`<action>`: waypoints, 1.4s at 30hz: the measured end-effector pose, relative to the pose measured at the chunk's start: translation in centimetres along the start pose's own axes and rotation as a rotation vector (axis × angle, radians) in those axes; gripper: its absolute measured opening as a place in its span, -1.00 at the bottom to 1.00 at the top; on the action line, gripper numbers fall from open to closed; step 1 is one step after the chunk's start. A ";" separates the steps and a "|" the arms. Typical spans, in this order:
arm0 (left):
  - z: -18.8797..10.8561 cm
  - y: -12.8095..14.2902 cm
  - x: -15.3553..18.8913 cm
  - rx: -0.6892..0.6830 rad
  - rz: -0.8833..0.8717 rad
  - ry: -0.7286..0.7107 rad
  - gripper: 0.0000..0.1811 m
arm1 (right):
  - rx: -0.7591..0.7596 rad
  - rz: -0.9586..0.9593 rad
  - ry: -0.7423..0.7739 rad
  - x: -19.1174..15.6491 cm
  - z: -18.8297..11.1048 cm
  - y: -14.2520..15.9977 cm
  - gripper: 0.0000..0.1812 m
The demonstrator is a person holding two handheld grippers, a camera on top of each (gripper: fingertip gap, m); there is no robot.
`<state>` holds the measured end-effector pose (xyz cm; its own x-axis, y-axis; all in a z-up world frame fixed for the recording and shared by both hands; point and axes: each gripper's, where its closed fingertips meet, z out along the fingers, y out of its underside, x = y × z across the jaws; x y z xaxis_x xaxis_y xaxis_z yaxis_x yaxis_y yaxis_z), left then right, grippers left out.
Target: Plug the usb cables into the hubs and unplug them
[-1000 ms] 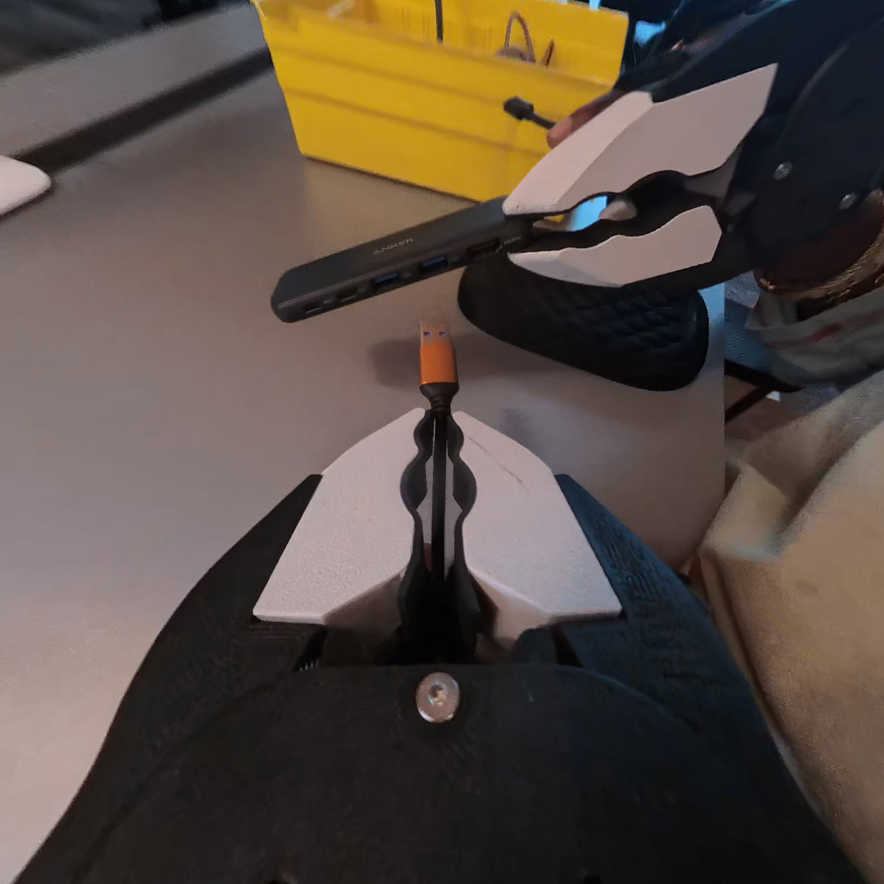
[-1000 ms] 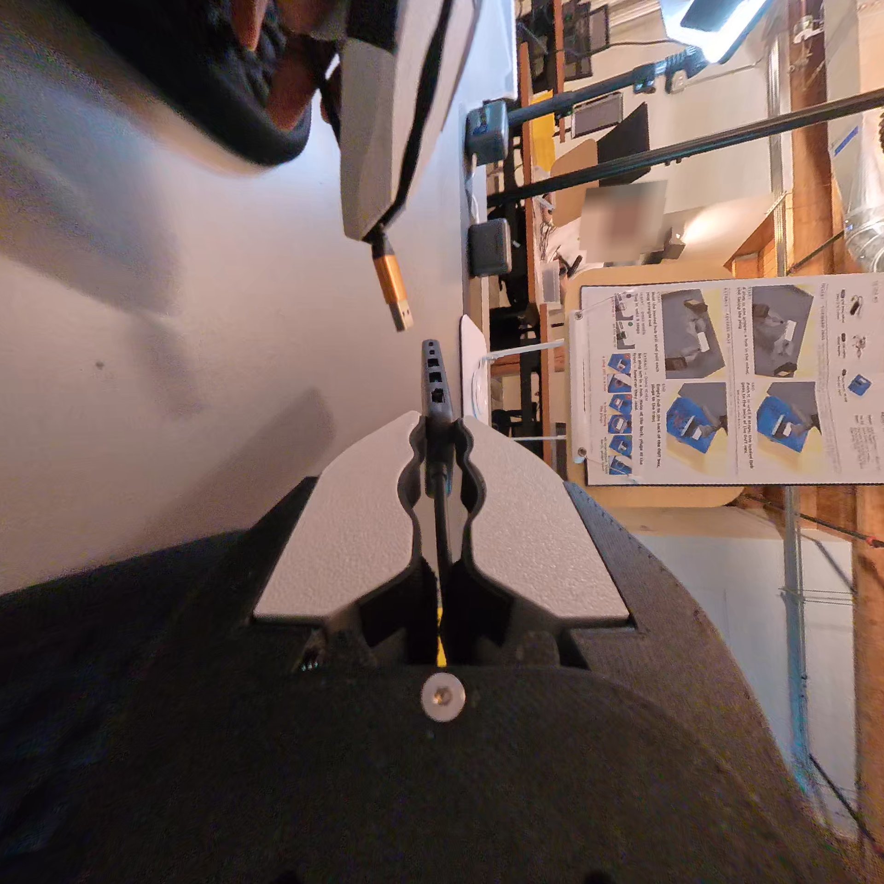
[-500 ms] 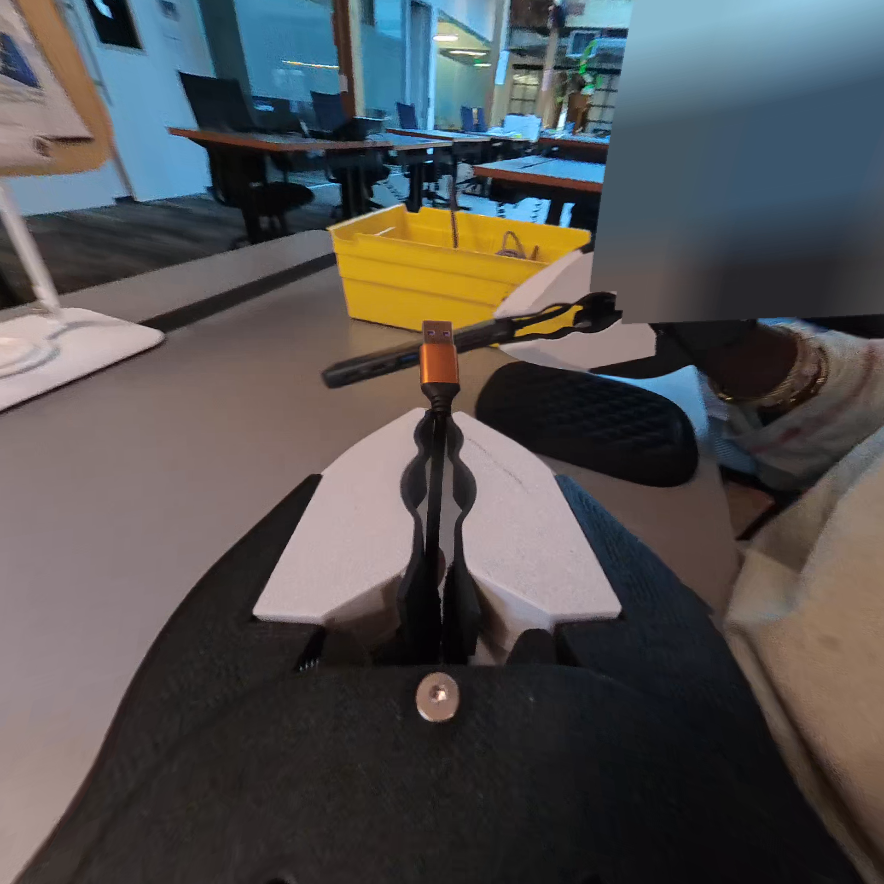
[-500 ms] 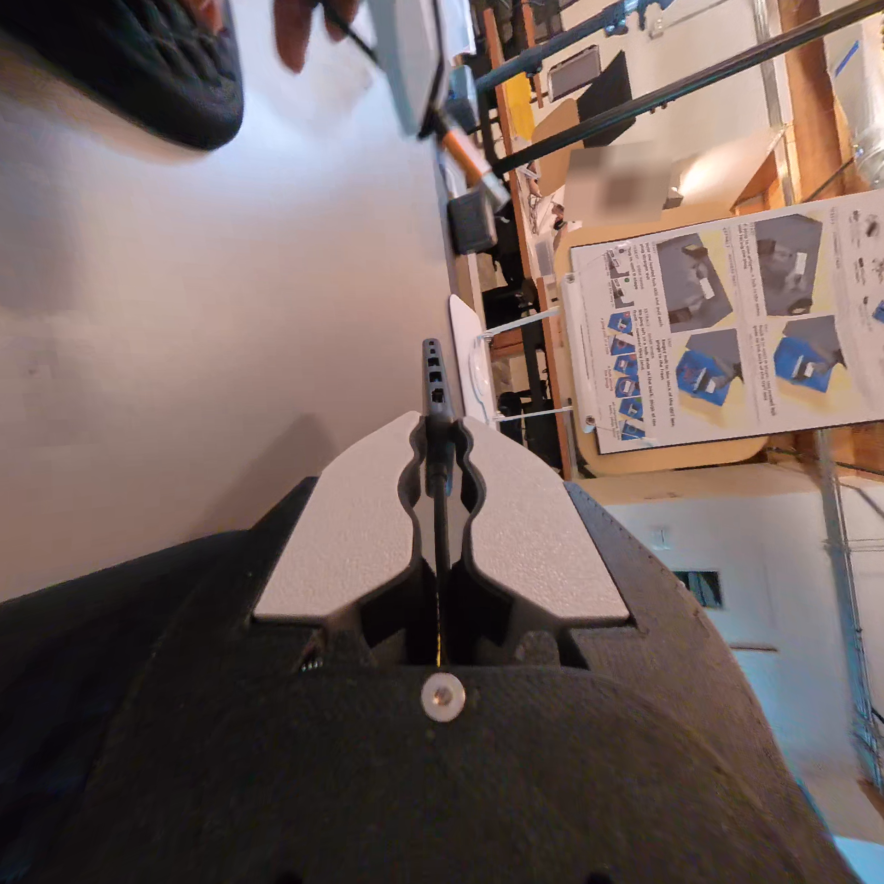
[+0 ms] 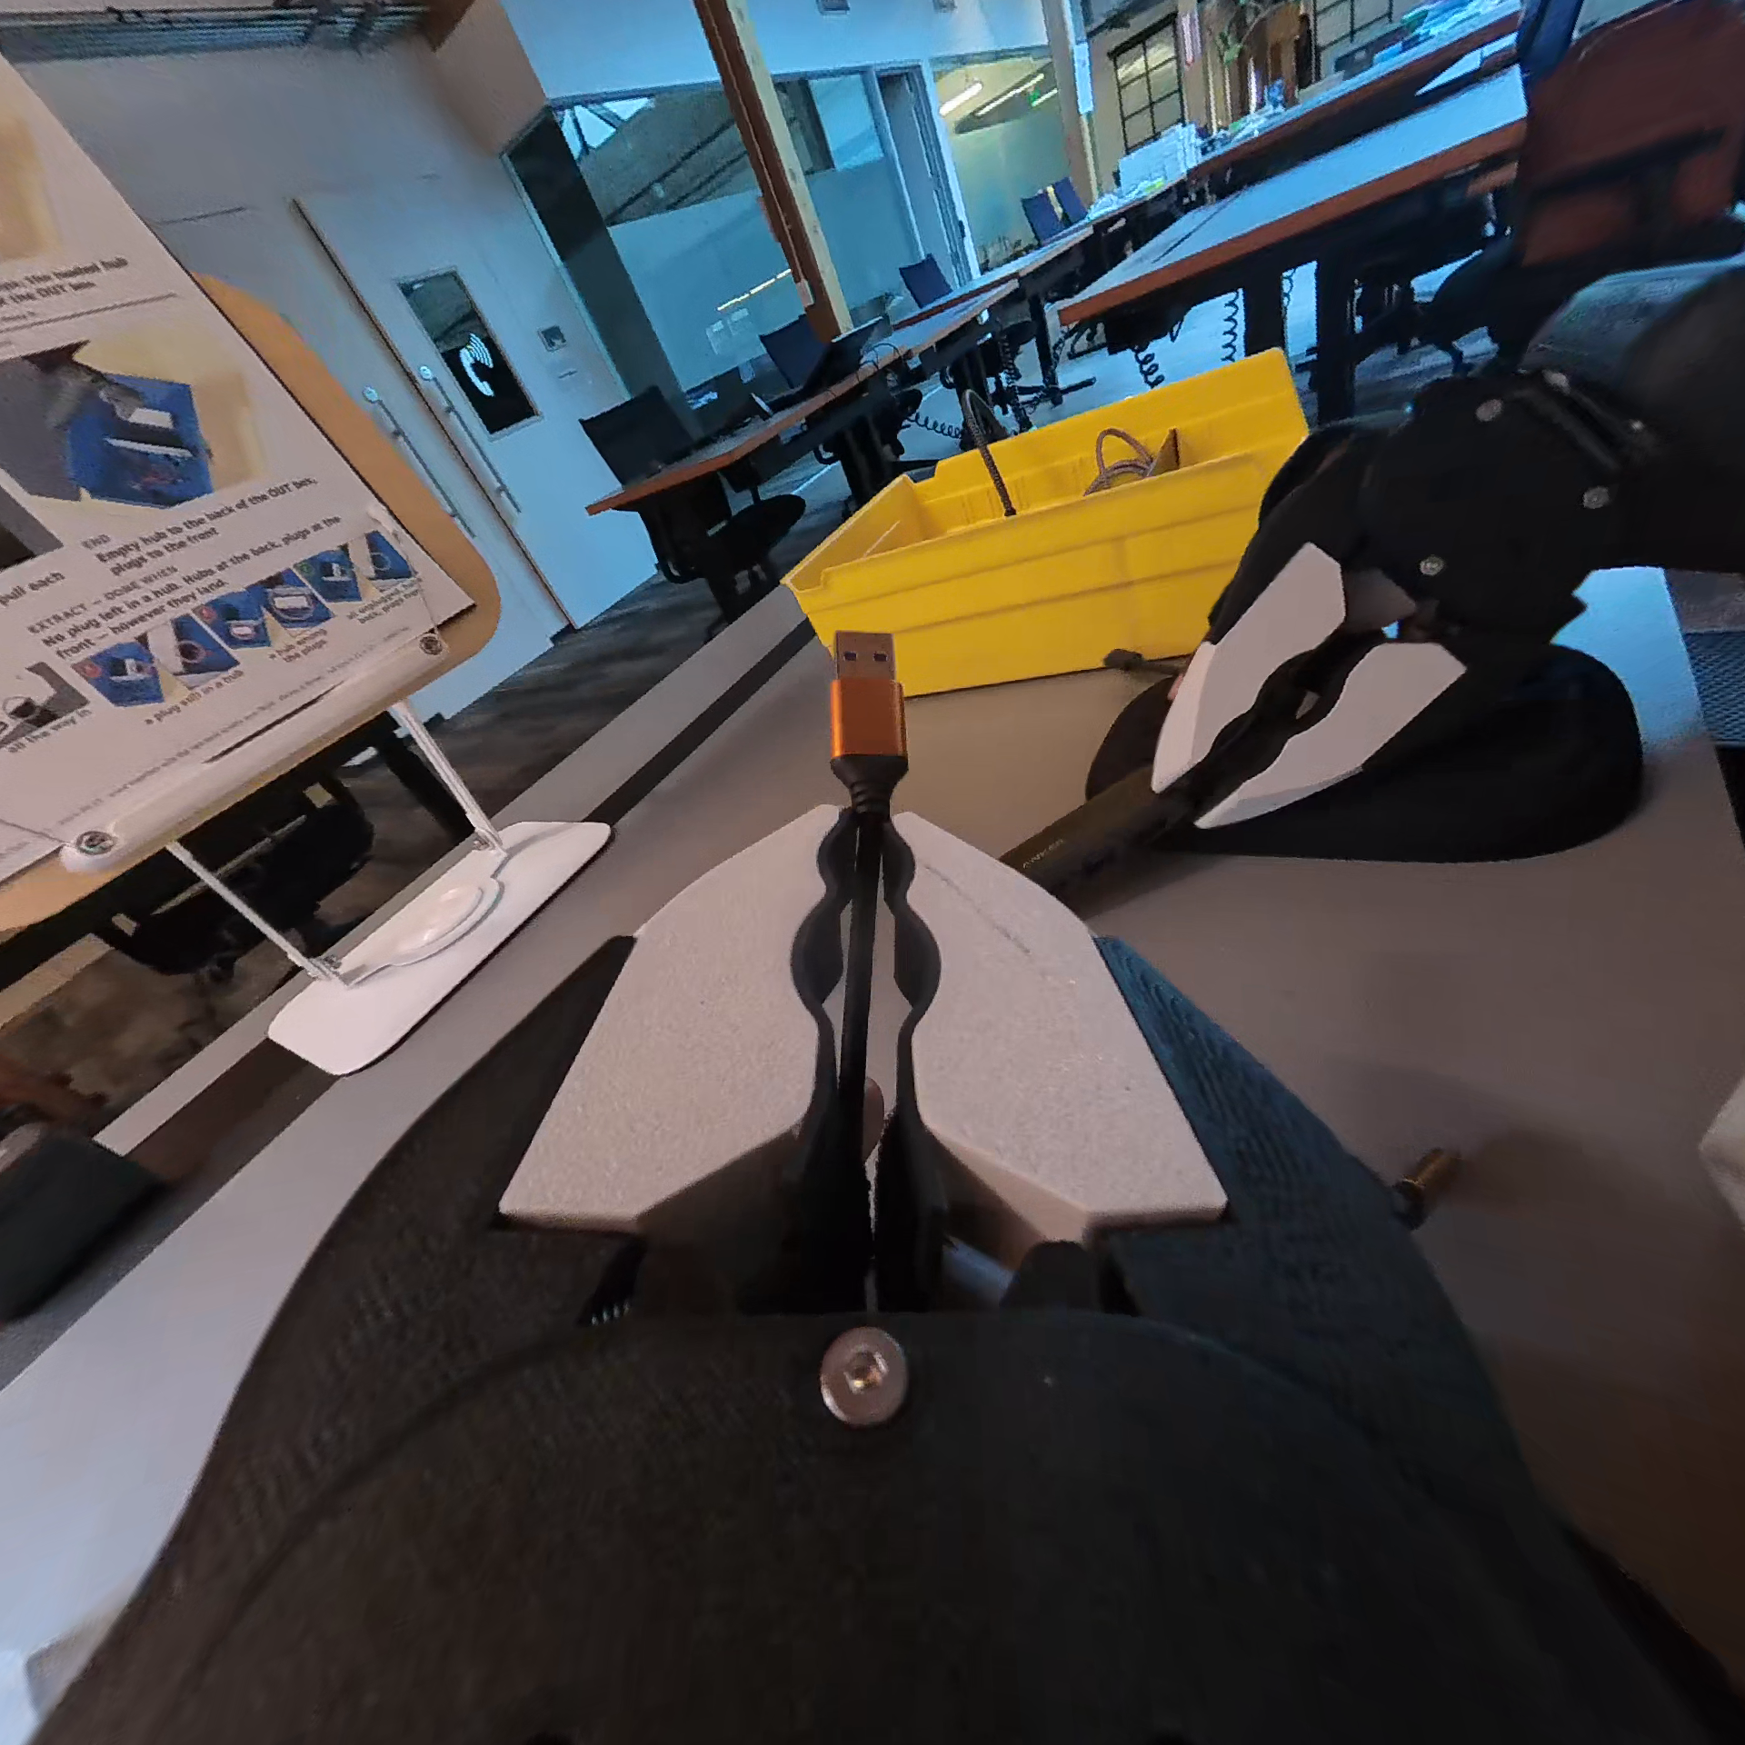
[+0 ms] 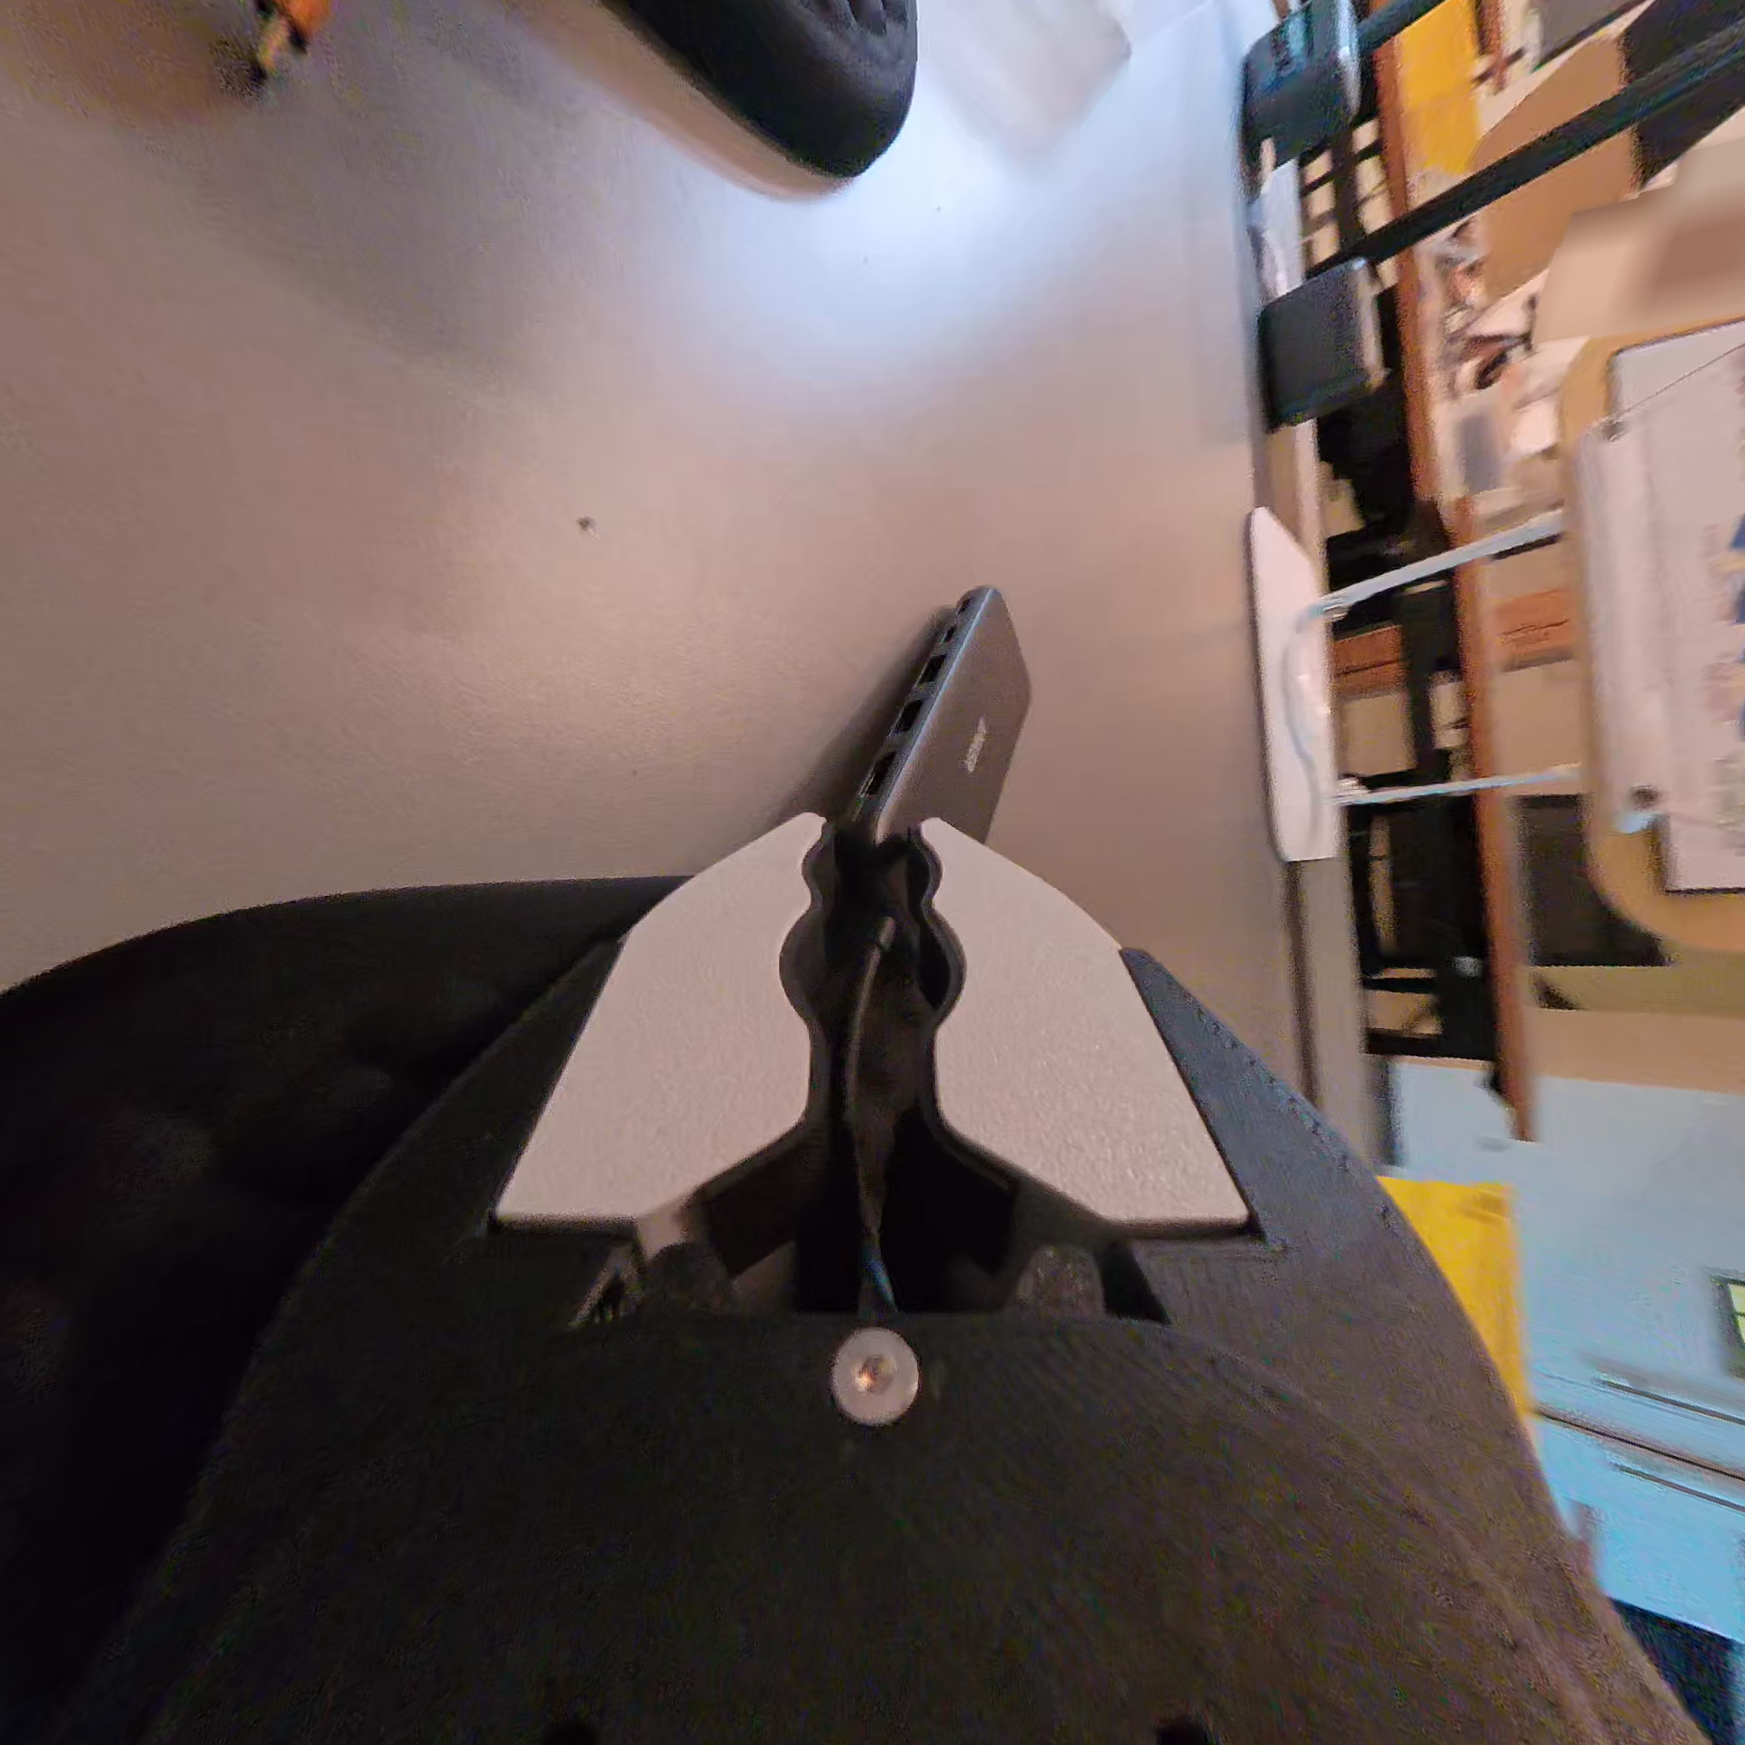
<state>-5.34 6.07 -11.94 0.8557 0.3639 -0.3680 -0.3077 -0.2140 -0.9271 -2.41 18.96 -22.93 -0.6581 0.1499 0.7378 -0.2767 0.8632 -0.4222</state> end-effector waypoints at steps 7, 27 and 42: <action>0.0 0.4 0.6 -0.016 0.050 0.003 -0.94 | 0.138 0.378 -0.300 -1.0 -0.8 -1.4 -0.42; -0.8 1.7 1.5 -0.013 0.047 0.008 -0.94 | -0.170 0.166 -0.141 1.8 2.8 1.2 -0.76; -1.1 2.2 0.7 0.012 0.074 -0.049 -0.94 | -0.095 0.311 -0.185 2.6 2.1 0.5 -0.84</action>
<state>-4.99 4.81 -14.14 0.8091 0.3911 -0.4386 -0.3748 -0.2313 -0.8978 -5.73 18.83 -22.30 -0.8182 0.3299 0.4708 0.0167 0.8322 -0.5542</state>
